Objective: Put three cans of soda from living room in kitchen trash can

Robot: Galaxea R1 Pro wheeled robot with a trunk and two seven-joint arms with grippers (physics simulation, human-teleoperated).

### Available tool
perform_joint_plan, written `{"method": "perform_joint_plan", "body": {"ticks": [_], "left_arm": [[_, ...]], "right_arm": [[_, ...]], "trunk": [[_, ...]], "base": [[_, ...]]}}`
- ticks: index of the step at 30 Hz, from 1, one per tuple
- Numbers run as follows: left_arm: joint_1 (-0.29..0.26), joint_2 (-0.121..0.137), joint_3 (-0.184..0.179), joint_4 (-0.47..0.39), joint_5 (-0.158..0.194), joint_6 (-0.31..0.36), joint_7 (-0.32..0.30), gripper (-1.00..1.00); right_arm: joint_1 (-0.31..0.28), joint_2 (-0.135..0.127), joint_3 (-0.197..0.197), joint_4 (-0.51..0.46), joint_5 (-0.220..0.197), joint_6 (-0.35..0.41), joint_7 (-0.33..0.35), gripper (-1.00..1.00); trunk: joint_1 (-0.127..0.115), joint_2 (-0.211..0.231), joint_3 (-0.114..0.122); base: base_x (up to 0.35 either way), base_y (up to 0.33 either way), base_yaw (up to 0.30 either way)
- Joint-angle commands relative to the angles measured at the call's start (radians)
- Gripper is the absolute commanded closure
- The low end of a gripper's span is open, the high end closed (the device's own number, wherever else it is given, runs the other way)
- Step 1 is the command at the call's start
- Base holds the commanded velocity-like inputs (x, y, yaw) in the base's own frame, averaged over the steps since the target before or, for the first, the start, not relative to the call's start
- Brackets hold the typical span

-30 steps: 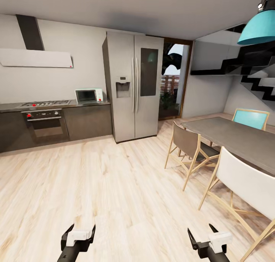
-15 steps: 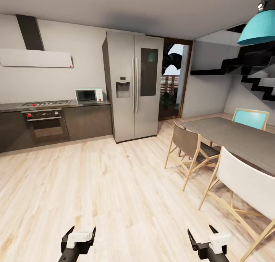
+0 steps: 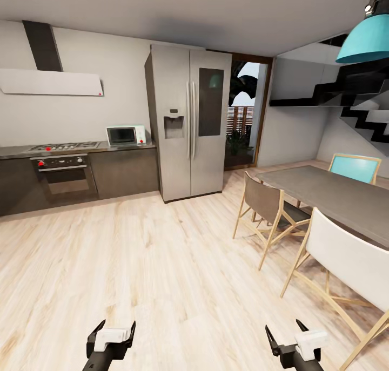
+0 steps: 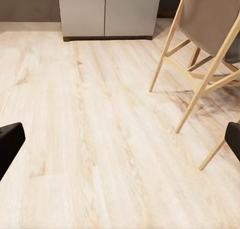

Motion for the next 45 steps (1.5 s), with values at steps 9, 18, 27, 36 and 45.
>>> {"method": "perform_joint_plan", "body": {"ticks": [9, 18, 27, 36, 45], "left_arm": [[0.000, 0.000, 0.000, 0.001, 0.000, 0.000, 0.000, -1.00], [0.000, 0.000, -0.001, 0.001, 0.000, 0.000, -0.001, -1.00], [0.000, 0.000, -0.004, 0.002, 0.001, 0.001, -0.001, -1.00], [0.000, 0.000, -0.005, 0.002, 0.001, 0.002, -0.002, -1.00], [0.000, 0.000, -0.007, 0.002, 0.001, 0.002, -0.002, -1.00]], "right_arm": [[0.000, 0.001, 0.002, 0.001, 0.000, 0.002, 0.001, -1.00], [0.000, 0.001, 0.003, 0.001, 0.000, 0.001, 0.001, -1.00], [0.000, 0.000, 0.003, 0.004, 0.000, 0.001, 0.002, -1.00], [0.000, 0.000, 0.003, 0.005, 0.000, 0.001, 0.002, -1.00], [0.000, 0.001, 0.004, 0.008, 0.001, 0.001, 0.003, -1.00]], "trunk": [[0.000, 0.000, 0.000], [0.000, 0.000, 0.000], [0.000, 0.000, 0.000], [0.000, 0.000, 0.000], [0.000, 0.000, 0.000]], "base": [[0.000, 0.000, 0.000], [0.000, 0.003, 0.000], [0.000, 0.214, 0.000], [0.000, 0.305, 0.000], [0.000, 0.307, 0.000]]}}
